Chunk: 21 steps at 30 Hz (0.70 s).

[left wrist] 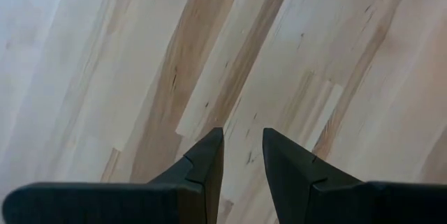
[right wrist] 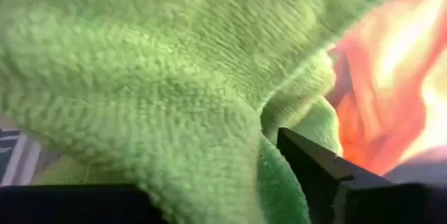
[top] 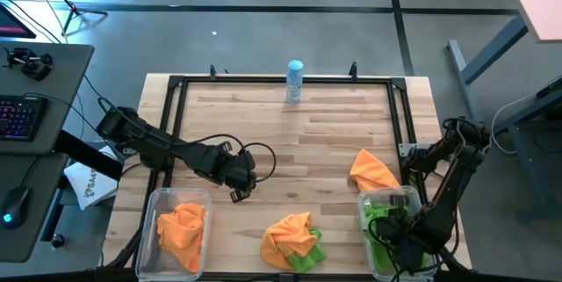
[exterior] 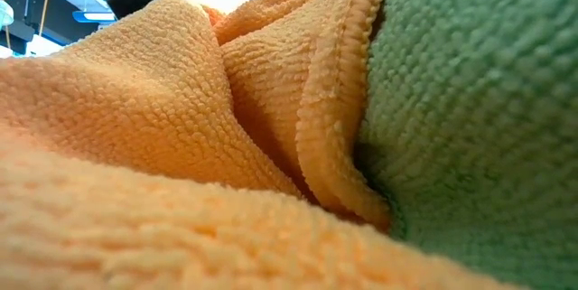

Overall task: Sort microfiber towel by color & place in baskets
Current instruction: Put the green microfiber cloth into the right transparent bin, then put the orange microfiber cloth into the left transparent bin

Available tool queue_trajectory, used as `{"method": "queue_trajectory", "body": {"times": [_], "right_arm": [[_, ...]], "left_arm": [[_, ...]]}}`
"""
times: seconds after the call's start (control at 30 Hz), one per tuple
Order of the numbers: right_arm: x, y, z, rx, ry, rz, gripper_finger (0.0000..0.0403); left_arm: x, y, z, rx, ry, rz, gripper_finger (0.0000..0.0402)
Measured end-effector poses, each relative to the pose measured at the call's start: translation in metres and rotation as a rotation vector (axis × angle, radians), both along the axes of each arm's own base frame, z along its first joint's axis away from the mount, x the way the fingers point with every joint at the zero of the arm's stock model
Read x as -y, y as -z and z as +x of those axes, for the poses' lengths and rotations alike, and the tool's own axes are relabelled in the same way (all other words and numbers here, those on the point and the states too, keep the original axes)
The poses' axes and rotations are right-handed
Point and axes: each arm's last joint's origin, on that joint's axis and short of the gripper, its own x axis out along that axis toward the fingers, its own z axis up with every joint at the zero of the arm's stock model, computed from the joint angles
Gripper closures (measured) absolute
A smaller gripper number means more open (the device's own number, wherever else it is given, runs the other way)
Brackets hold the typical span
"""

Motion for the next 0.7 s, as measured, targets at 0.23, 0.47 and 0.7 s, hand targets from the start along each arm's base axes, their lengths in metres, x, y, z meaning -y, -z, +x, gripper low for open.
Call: {"method": "queue_trajectory", "body": {"times": [0.23, 0.47, 0.7], "right_arm": [[-0.002, -0.031, 0.001, -0.004, 0.024, -0.006, 0.0211], [0.003, -0.078, -0.001, 0.006, 0.111, -0.031, 0.0206], [0.004, -0.11, 0.002, 0.167, 0.159, 0.01, 0.0206]], "left_arm": [[0.0, 0.0, 0.001, 0.014, 0.001, -0.005, 0.0312], [0.0, 0.0, 0.001, 0.014, 0.002, -0.004, 0.0312], [0.002, 0.0, 0.002, 0.016, 0.007, -0.036, 0.0312]]}}
